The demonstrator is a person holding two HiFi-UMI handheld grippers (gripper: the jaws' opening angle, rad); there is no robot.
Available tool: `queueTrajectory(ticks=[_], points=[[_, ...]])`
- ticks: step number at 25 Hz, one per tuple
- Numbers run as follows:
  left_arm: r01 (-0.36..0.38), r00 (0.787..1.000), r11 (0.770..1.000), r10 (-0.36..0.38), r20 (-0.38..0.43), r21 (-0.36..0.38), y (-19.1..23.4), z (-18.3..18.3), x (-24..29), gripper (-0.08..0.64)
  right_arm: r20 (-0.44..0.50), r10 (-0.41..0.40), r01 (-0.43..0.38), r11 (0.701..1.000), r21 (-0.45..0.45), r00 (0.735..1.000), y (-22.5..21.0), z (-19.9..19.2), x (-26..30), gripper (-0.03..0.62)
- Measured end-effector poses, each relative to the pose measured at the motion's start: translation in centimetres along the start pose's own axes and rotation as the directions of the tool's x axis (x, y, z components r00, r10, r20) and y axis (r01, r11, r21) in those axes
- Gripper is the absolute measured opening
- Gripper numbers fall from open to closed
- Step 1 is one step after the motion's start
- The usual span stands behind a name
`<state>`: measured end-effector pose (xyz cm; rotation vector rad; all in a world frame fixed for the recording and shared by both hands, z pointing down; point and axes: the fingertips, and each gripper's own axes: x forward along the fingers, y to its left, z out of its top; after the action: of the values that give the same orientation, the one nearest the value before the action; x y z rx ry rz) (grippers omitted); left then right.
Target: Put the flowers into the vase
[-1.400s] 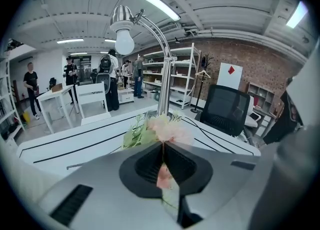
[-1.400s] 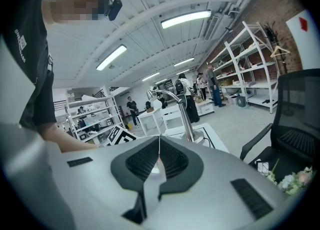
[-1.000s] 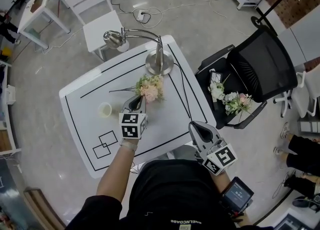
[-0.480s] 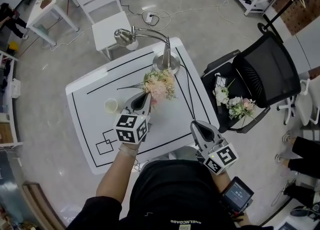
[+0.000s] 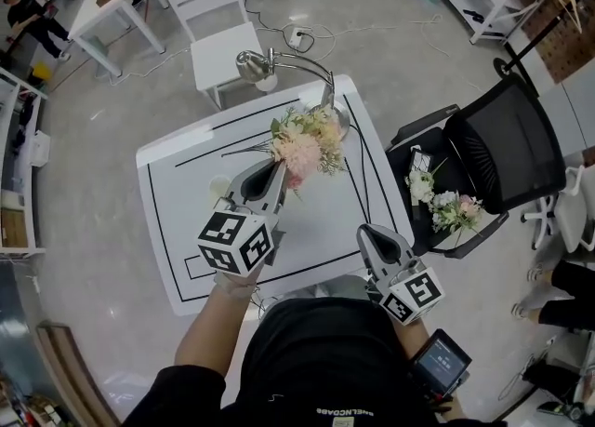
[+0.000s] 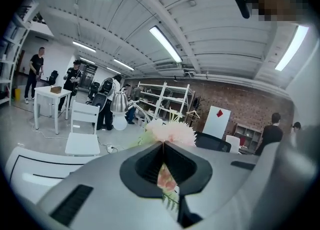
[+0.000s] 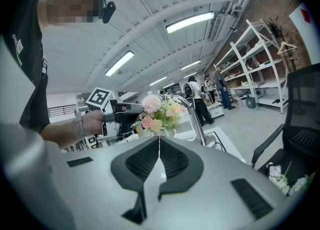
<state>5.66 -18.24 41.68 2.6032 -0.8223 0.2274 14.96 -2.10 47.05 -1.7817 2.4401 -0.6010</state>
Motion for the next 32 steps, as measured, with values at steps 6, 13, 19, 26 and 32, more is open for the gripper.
queueTrajectory(ticks=[6,13,19,26,32], points=[[0.018,0.997,0.998,-0.013,0.076,-0.067,-1.3,2.9,-2.0,0.011,0.002,0.029,-0.029,1.0,-0.003,1.0,0.5,0.0,0.6,0.011],[0.051,0.984,0.986,-0.023,0.175,-0.159,-2.7,6.7,-4.9,0.011,0.009,0.062,-0.062,0.998,-0.007,0.998,1.0,0.3,1.1,0.011],[0.054,0.98,0.989,-0.026,0.2,-0.137,-4.4,7.3,-6.3,0.012,0.002,0.093,-0.093,0.996,-0.009,0.996,1.7,0.2,1.6,0.011],[0.053,0.979,0.989,-0.023,0.205,-0.139,-4.7,6.3,-6.9,0.011,-0.016,0.11,-0.11,0.994,-0.012,0.994,2.3,0.0,1.9,0.011],[0.049,0.977,0.986,-0.014,0.213,-0.161,-4.4,6.0,-7.4,0.011,-0.025,0.123,-0.124,0.992,-0.021,0.992,2.9,0.0,2.2,0.011]])
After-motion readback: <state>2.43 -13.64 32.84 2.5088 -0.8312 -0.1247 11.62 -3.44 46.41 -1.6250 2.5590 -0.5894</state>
